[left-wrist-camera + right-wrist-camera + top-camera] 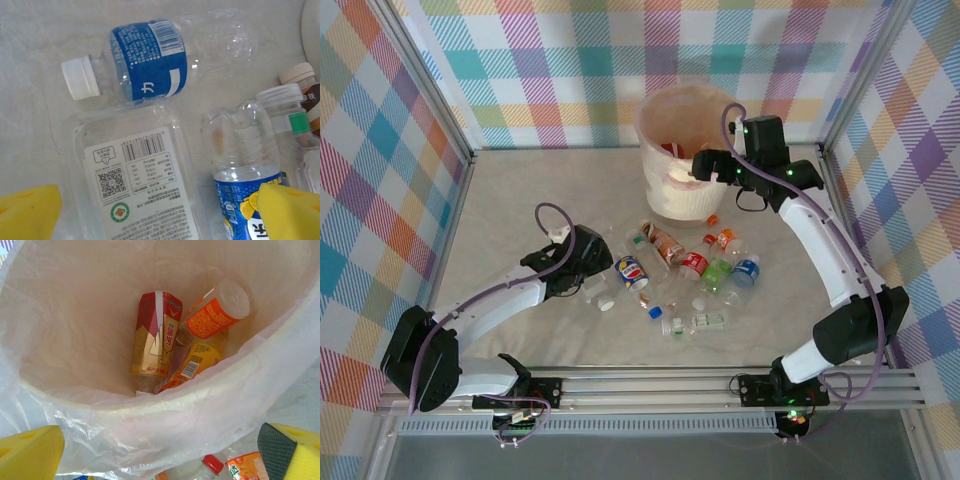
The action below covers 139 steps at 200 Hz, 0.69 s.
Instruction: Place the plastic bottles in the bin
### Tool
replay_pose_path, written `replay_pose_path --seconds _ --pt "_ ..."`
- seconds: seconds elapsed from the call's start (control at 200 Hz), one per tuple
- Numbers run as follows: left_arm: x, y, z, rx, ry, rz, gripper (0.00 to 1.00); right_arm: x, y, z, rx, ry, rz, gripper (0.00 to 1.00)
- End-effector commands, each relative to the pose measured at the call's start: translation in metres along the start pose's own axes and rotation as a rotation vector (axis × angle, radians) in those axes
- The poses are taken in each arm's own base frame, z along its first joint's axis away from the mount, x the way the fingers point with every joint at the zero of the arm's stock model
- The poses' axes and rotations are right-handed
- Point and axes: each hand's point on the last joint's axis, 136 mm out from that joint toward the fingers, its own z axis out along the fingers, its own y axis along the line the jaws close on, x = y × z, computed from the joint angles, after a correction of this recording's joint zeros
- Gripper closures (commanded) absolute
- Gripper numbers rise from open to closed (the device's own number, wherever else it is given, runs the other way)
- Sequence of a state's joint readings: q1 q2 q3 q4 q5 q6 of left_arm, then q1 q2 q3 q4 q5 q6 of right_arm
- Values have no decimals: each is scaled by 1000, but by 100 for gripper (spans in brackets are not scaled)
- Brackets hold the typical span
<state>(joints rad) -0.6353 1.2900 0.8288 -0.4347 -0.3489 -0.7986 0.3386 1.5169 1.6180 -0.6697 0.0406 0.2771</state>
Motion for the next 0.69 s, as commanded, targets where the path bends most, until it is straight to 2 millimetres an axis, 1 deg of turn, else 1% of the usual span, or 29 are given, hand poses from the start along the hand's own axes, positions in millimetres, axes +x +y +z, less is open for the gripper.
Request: replay_pose_path --seconds 0.0,0.125,0.33,0.69 --pt "2 -11 -1 23 10 29 0 -8 4 -7 -29 -38 16 0" --pt "10 -7 7 3 37 46 0 -8 3 -5 -28 -37 19 0" --pt "20 -11 18 4 74 65 0 -5 2 -1 -24 -26 21 0" --pt "37 -1 36 -72 135 90 0 -4 2 0 -24 -24 15 0"
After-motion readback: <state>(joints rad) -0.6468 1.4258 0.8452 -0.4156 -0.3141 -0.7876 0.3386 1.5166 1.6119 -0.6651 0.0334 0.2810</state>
